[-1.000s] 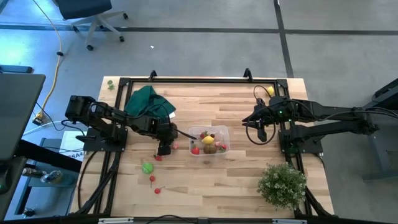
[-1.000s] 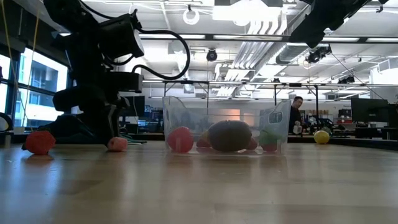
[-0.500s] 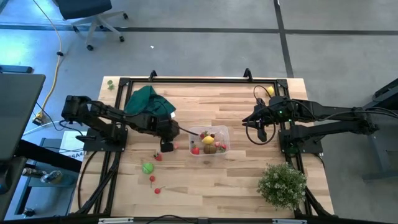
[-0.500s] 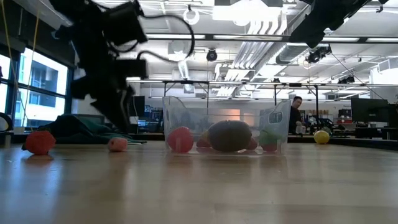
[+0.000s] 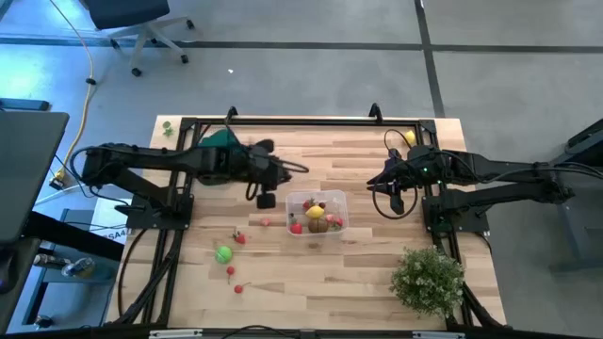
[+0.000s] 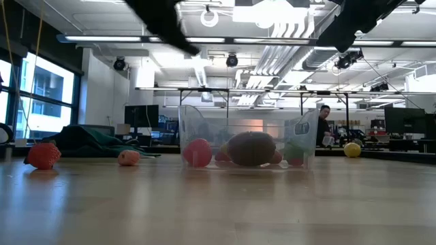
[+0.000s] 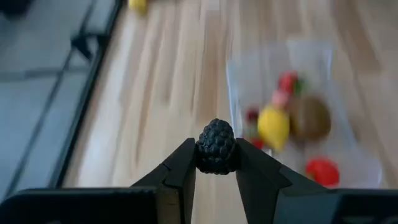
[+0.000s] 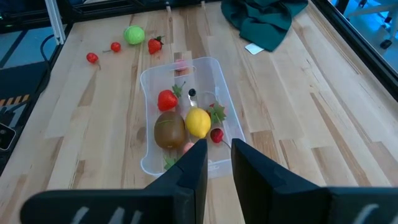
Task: Pick and placing Produce into tupperware
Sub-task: Put the blackberry into the transparent bin
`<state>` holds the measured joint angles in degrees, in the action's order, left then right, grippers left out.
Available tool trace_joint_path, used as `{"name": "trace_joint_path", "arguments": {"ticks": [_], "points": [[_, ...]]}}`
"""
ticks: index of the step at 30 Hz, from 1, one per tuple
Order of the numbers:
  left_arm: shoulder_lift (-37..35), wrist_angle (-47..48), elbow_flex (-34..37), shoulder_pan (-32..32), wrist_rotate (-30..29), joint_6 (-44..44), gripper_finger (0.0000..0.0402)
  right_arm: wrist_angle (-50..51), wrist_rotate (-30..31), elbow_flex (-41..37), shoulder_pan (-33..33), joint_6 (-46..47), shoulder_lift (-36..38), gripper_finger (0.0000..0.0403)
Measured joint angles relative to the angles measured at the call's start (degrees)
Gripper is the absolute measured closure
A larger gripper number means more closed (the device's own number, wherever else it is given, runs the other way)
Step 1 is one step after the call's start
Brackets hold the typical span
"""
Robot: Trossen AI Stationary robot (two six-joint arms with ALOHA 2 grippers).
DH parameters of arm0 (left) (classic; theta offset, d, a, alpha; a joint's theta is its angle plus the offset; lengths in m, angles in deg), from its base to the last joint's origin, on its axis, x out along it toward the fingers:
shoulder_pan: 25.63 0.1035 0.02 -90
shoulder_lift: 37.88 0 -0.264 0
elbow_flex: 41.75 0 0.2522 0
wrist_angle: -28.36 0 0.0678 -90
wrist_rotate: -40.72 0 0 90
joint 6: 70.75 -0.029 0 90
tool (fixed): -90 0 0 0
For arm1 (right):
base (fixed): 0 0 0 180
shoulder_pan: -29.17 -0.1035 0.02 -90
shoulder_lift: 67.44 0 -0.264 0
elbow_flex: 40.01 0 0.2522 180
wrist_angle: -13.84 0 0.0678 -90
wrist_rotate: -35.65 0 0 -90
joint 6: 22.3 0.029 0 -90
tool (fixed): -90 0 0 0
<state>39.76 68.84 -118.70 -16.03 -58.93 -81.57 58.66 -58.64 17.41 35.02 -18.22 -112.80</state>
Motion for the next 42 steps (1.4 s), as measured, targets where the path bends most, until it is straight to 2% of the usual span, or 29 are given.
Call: {"name": "trace_joint_path", "arguments": {"ticks": [8, 12, 18, 42], "points": [[12.1, 2.3, -11.6, -3.2, 3.2, -2.9, 0.0315, 0.0, 0.0, 0.0, 0.0, 0.0, 0.0, 0.0340], [19.6, 3.4, -13.0, -4.6, 6.3, -2.3, 0.0314, 0.0, 0.0, 0.0, 0.0, 0.0, 0.0, 0.0340], [26.9, 3.8, -12.9, -6.0, 10.5, -0.7, 0.0314, 0.0, 0.0, 0.0, 0.0, 0.0, 0.0, 0.0340], [34.8, 6.4, -12.9, -6.3, 12.0, 1.5, 0.0314, 0.0, 0.0, 0.0, 0.0, 0.0, 0.0, 0.0340]]}}
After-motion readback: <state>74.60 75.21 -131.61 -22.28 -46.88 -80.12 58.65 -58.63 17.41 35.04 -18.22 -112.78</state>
